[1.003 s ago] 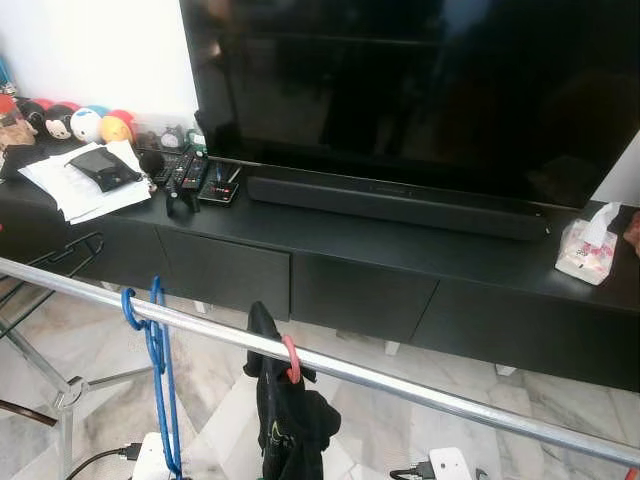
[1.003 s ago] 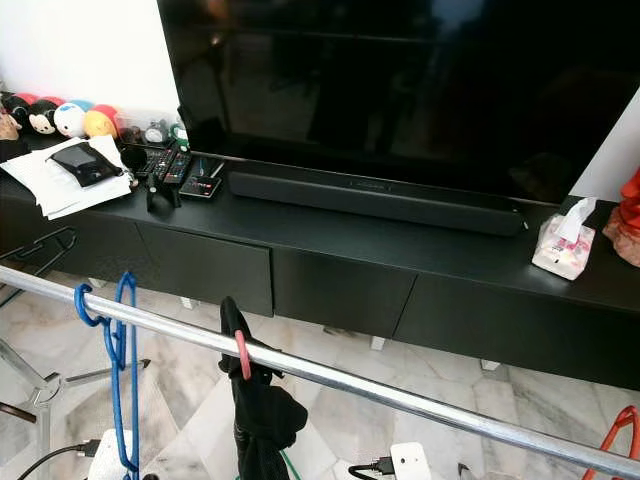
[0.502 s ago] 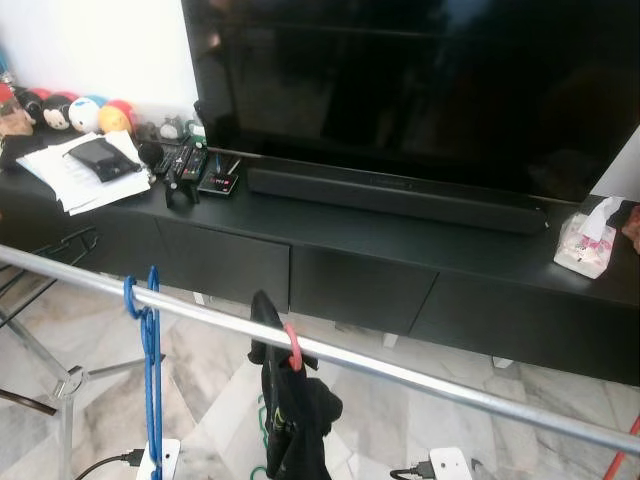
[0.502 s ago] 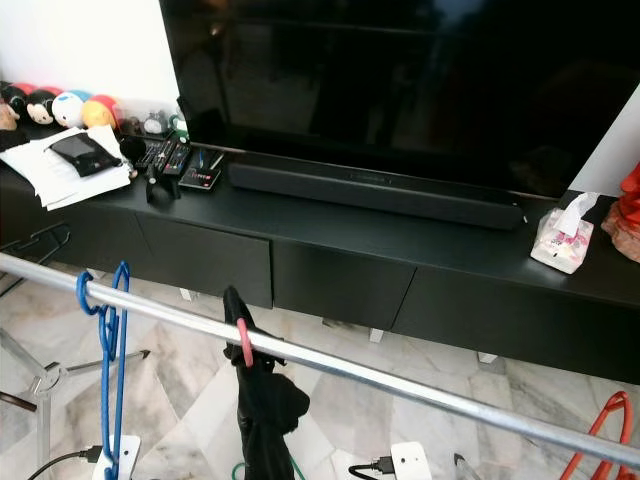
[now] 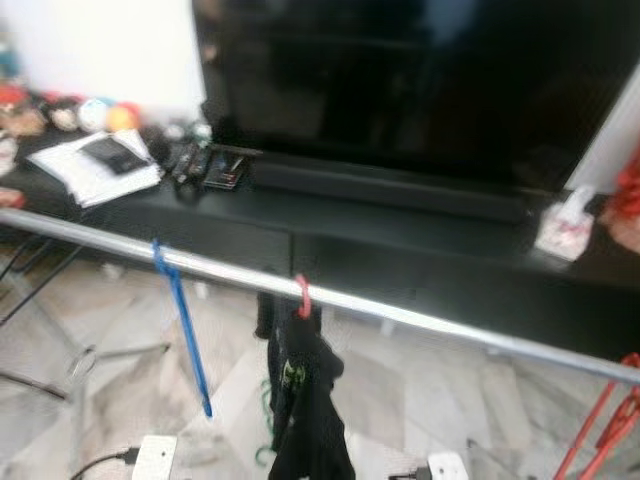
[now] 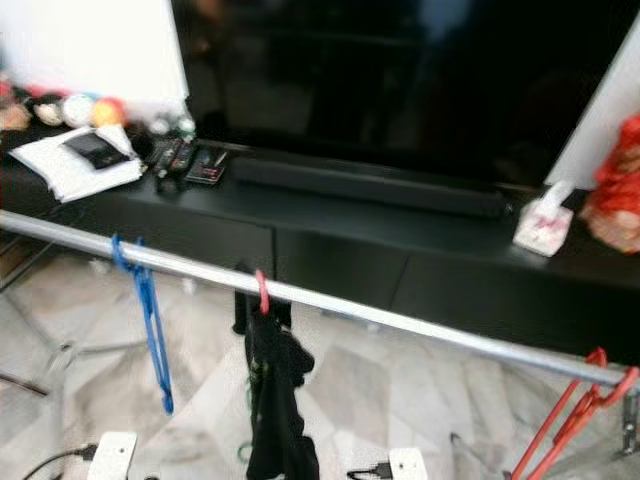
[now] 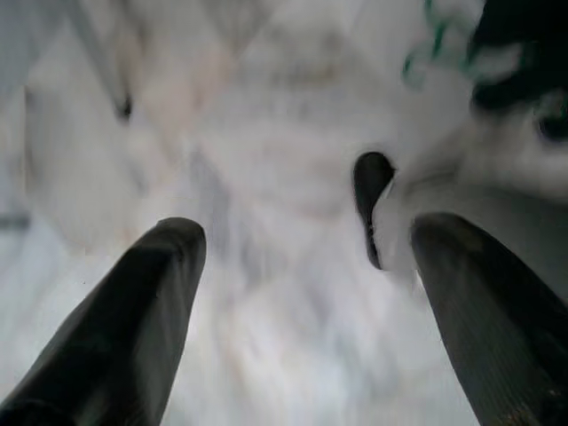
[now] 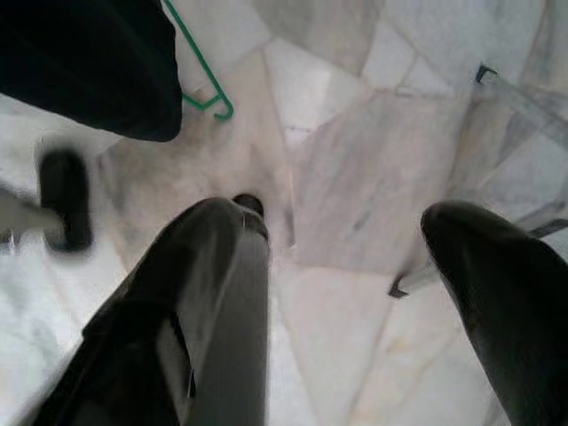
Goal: Hang hanger
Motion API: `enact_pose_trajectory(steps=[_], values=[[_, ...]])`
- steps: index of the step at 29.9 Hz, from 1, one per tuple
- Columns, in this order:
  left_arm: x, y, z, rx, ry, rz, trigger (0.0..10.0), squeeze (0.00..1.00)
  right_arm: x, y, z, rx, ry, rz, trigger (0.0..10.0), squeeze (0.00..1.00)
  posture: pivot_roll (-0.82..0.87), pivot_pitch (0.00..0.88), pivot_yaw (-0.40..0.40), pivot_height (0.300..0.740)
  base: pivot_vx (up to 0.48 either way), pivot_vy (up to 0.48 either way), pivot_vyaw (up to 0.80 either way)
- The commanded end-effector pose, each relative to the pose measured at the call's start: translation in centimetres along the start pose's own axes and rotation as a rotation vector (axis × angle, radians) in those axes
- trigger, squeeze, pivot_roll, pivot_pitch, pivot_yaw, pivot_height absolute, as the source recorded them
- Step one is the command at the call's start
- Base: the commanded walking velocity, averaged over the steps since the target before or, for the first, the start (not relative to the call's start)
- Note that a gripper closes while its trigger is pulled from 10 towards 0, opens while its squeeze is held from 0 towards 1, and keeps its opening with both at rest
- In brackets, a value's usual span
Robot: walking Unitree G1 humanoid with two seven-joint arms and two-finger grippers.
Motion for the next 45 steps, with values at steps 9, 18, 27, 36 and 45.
enact_pose_trajectory(steps=[9,18,27,36,45], values=[[-0.2,1.7,-0.2,-0.010,0.015,0.022,10.0,0.00,0.0,0.3,-0.4,0.011,0.014,0.010,10.0,0.00,-0.01,0.000,-0.057,0.740,-0.332,0.000,0.00],[0.0,1.1,0.2,-0.014,0.012,0.012,10.0,0.00,0.0,0.3,-0.3,0.005,0.010,0.016,10.0,0.00,-0.01,0.000,-0.060,0.740,-0.335,0.000,0.00],[0.1,-0.2,0.4,-0.011,0.008,-0.001,10.0,0.00,0.0,0.3,-0.4,0.002,0.012,0.018,10.0,0.00,-0.01,0.000,-0.060,0.740,-0.338,0.000,0.00],[0.2,-0.9,0.5,-0.013,0.005,-0.008,10.0,0.00,0.0,0.3,-0.3,0.008,0.010,0.017,10.0,0.00,-0.01,0.000,-0.061,0.740,-0.345,0.000,0.00],[0.1,-0.9,-0.2,-0.019,0.018,-0.004,10.0,0.00,0.0,0.3,-0.3,0.009,0.010,0.019,10.0,0.00,-0.01,0.000,-0.062,0.740,-0.230,0.000,0.00]])
Point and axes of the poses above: a point about 5 cm out from each wrist's last joint towards the gripper, its own x axis pointing out of the wrist towards the gripper, its own z axis along the axis of the wrist's last joint, y = z × x, the point moved 3 cm from there along x, pointing out of the wrist towards the gripper, and after that the axes turned 12 degrees about -x, right-handed, at the moved point
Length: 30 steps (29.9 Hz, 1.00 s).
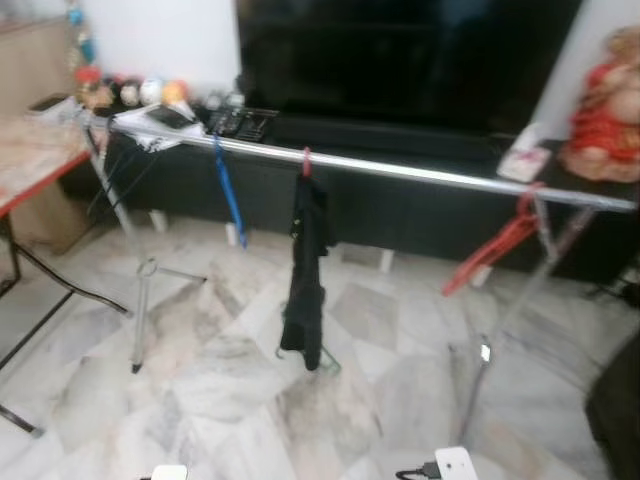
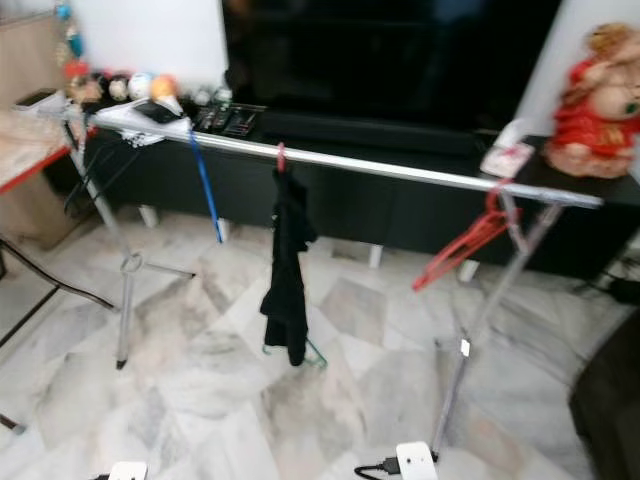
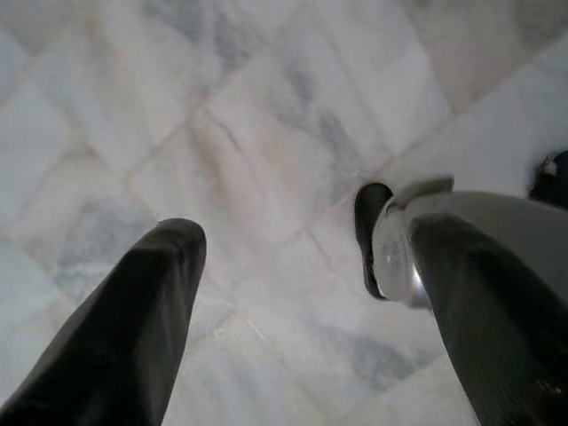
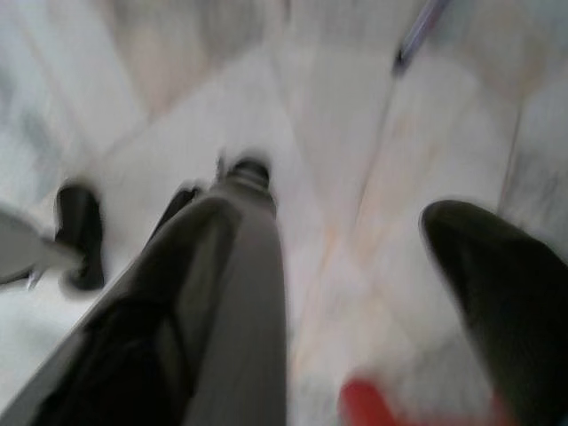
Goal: Hang hanger
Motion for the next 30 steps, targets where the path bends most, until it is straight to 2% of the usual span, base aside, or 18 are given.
enact_pose_trajectory(steps=[1,10,22,30], values=[[-0.1,-0.1,-0.7,0.005,0.017,-0.002,10.0,0.00,0.0,-0.2,0.1,0.006,0.001,-0.004,10.0,0.00,-0.01,0.000,-0.062,0.740,0.000,0.000,0.00],[-0.2,-0.1,-0.9,0.001,0.020,-0.004,10.0,0.00,0.0,-0.2,0.1,0.006,0.001,-0.004,10.0,0.00,-0.01,0.000,-0.059,0.740,0.000,0.000,0.00],[-0.2,1.0,-0.8,0.012,0.027,0.003,10.0,0.00,0.0,0.0,-0.1,0.004,0.011,0.000,10.0,0.00,-0.02,0.000,-0.052,0.740,0.000,0.000,0.00],[-0.2,0.8,-0.9,0.008,0.029,-0.003,10.0,0.00,0.0,0.0,-0.2,-0.017,0.023,0.002,10.0,0.00,-0.02,0.000,-0.049,0.740,0.000,0.000,-0.72]])
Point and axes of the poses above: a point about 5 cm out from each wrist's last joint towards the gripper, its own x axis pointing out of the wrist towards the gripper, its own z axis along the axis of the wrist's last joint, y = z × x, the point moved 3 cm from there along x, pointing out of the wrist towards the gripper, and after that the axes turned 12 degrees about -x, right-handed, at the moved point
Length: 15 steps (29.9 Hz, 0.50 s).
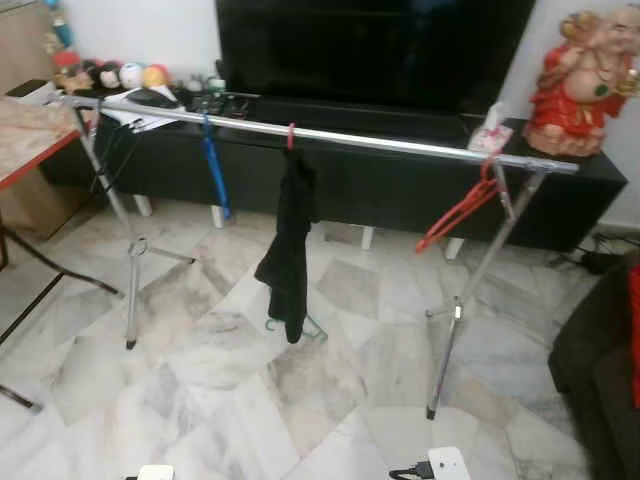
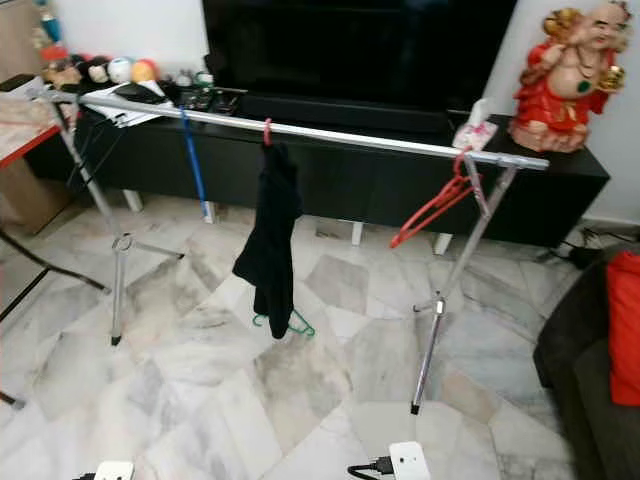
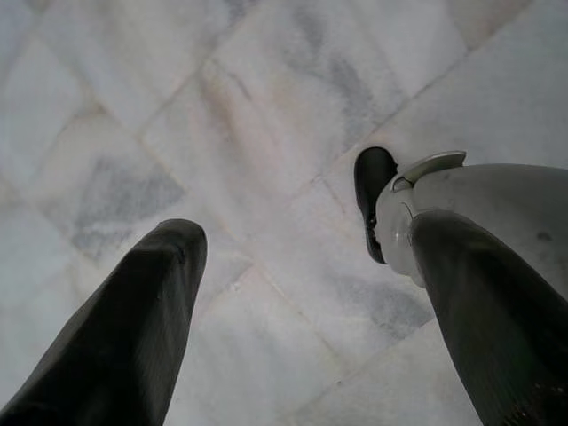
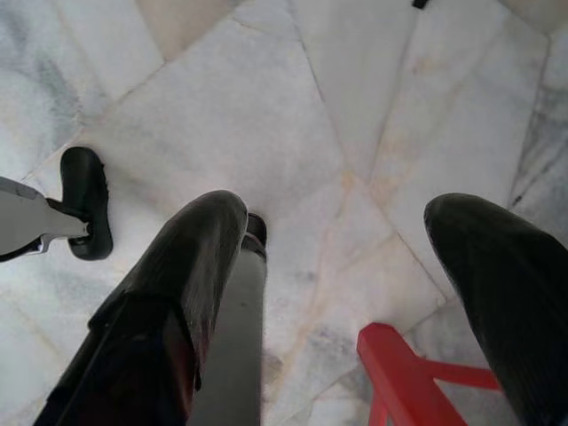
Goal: Hang hanger
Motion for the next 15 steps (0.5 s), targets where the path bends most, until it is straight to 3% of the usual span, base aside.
enact_pose_trajectory(steps=[1,4,15], values=[[-0.01,-0.08,-0.16,-0.005,0.009,-0.007,10.0,0.00,-0.01,-0.14,-0.11,-0.010,0.007,-0.004,10.0,0.00,-0.02,0.000,-0.047,0.740,0.000,0.386,-0.77],[-0.01,-0.04,-0.15,0.009,0.010,-0.007,10.0,0.00,-0.01,-0.12,-0.09,-0.008,0.007,-0.004,10.0,0.00,-0.02,0.000,-0.046,0.740,0.000,0.480,-0.77],[-0.02,0.10,-0.20,0.025,0.014,-0.005,10.0,0.00,0.01,-0.11,-0.04,-0.008,0.011,-0.002,10.0,0.00,-0.02,0.000,-0.045,0.740,0.000,0.000,-0.78]])
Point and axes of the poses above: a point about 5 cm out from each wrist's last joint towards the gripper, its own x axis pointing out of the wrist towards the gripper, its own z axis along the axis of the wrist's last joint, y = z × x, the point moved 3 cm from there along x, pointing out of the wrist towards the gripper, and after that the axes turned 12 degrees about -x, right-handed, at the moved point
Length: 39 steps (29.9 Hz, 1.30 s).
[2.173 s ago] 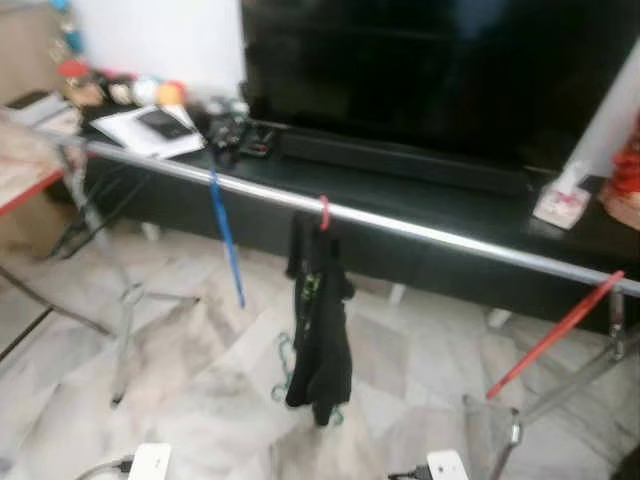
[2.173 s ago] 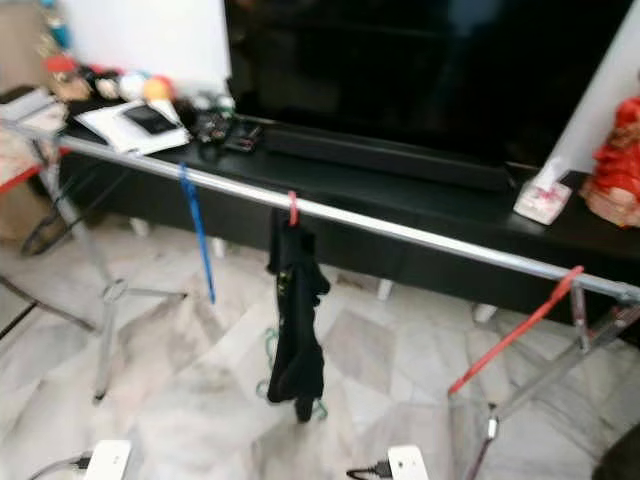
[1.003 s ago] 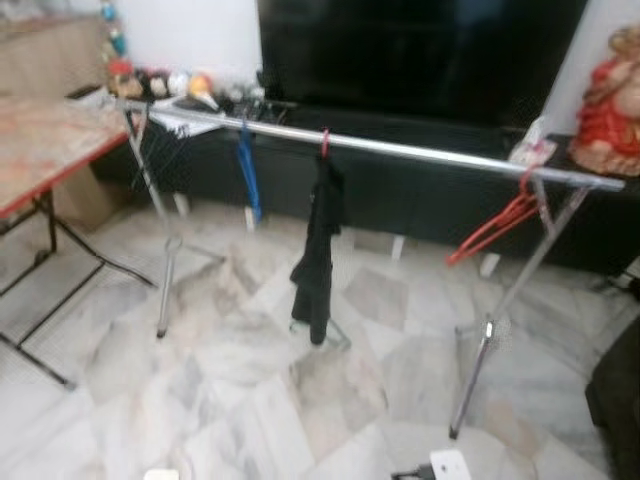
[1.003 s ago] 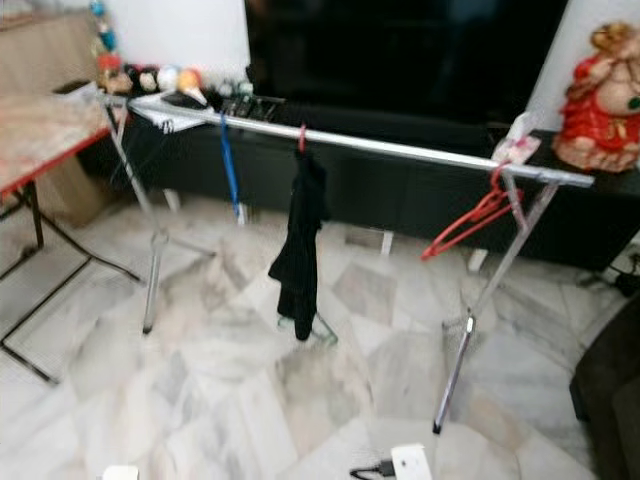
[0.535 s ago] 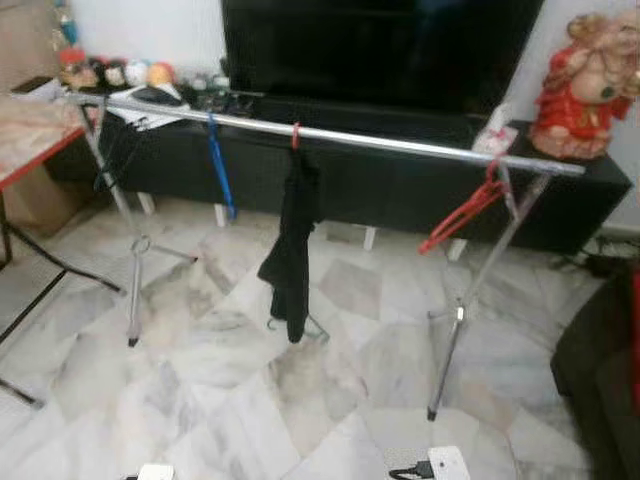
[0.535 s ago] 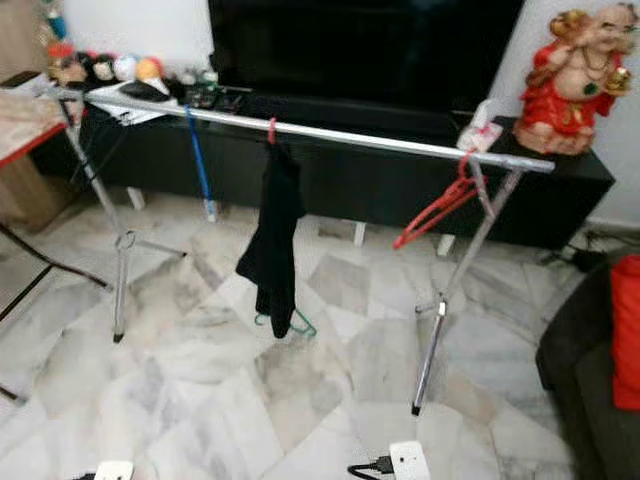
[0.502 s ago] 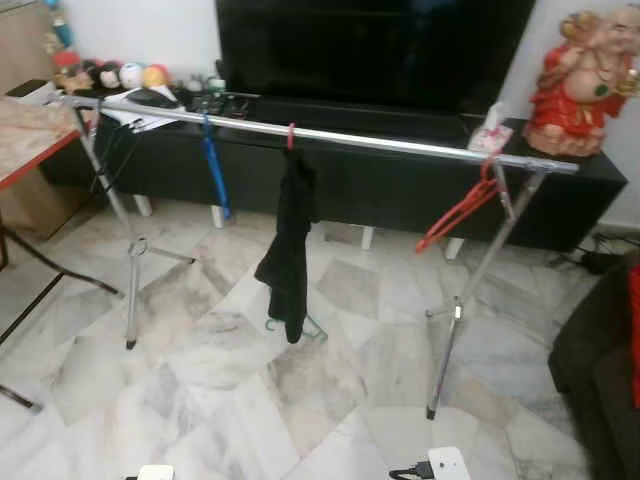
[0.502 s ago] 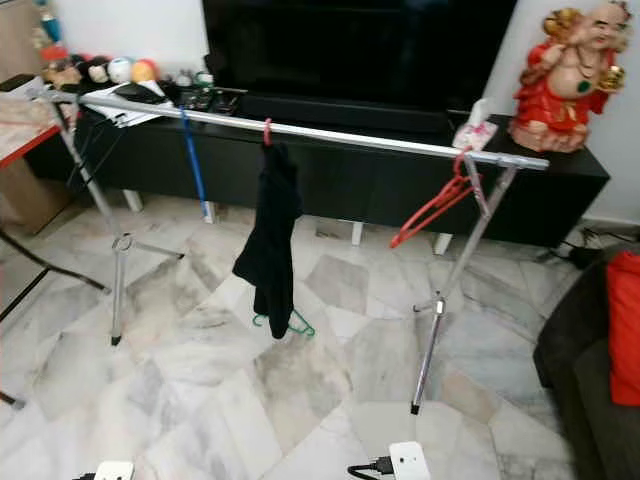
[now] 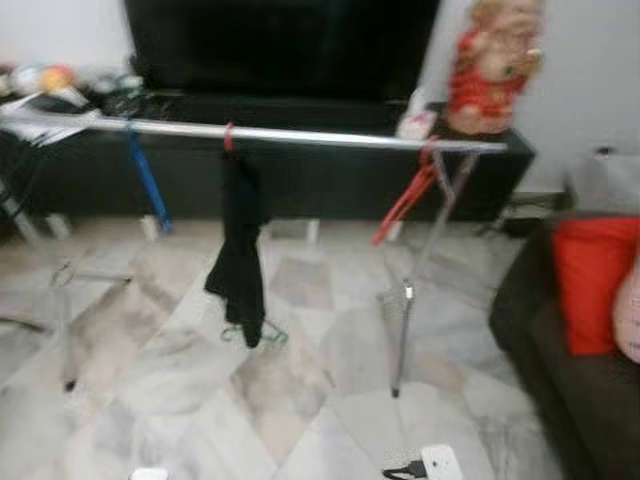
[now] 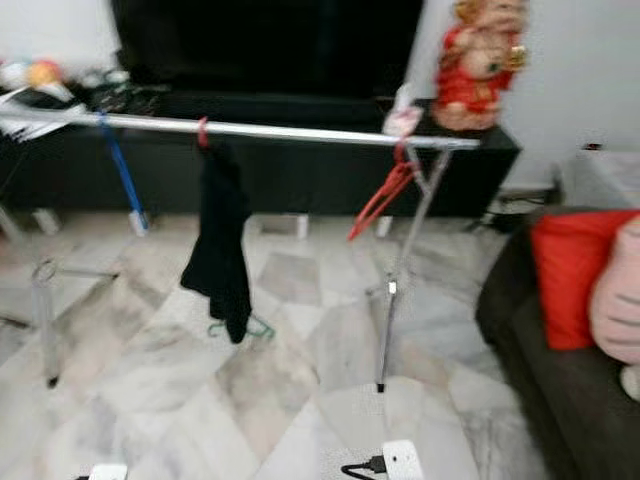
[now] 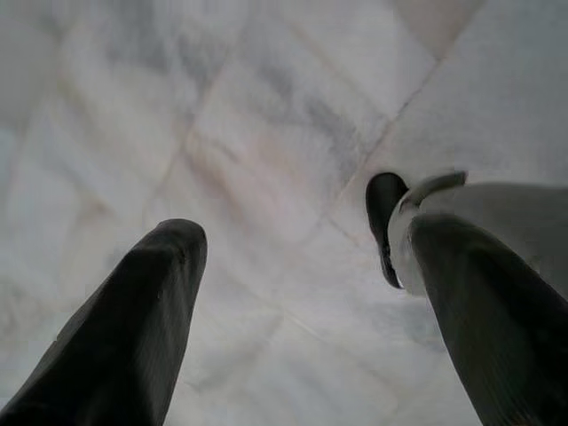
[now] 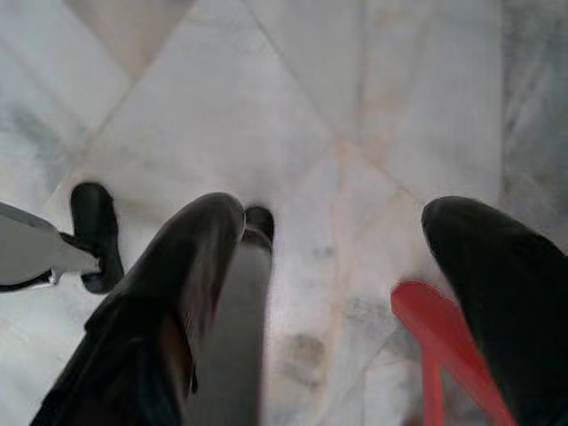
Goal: Hang hanger
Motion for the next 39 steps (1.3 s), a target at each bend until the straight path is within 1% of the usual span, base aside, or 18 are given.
enact_pose_trajectory(steps=[1,13,18,22,30,39], values=[[-0.02,-0.45,-0.50,0.017,0.019,-0.014,10.0,0.00,-0.10,-0.45,-0.87,0.000,0.029,-0.010,10.0,0.00,-0.02,0.000,-0.046,0.740,0.000,0.000,-0.78],[0.00,-0.54,-0.43,0.004,0.020,-0.016,10.0,0.00,-0.09,-0.53,-0.85,0.002,0.030,-0.018,10.0,0.00,-0.02,0.000,-0.046,0.740,0.000,0.000,-0.78],[0.01,-0.58,-0.38,0.007,0.019,-0.017,10.0,0.00,-0.09,-0.51,-0.85,0.002,0.030,-0.017,10.0,0.00,-0.02,0.000,-0.044,0.740,0.000,0.287,-0.78],[0.02,-0.65,-0.33,0.016,0.017,-0.018,10.0,0.00,-0.09,-0.51,-0.84,0.002,0.030,-0.017,10.0,0.00,-0.02,0.000,-0.044,0.740,0.000,0.000,-0.77],[0.14,-1.37,0.13,0.017,0.008,-0.027,10.0,0.00,-0.09,-0.46,-0.84,0.001,0.030,-0.015,10.0,0.00,-0.02,0.000,-0.043,0.740,0.000,0.000,-0.77],[0.11,-1.18,0.08,0.013,0.006,-0.029,10.0,0.00,-0.09,-0.43,-0.82,0.002,0.029,-0.014,10.0,0.00,-0.02,0.000,-0.041,0.740,0.000,0.000,-0.77]])
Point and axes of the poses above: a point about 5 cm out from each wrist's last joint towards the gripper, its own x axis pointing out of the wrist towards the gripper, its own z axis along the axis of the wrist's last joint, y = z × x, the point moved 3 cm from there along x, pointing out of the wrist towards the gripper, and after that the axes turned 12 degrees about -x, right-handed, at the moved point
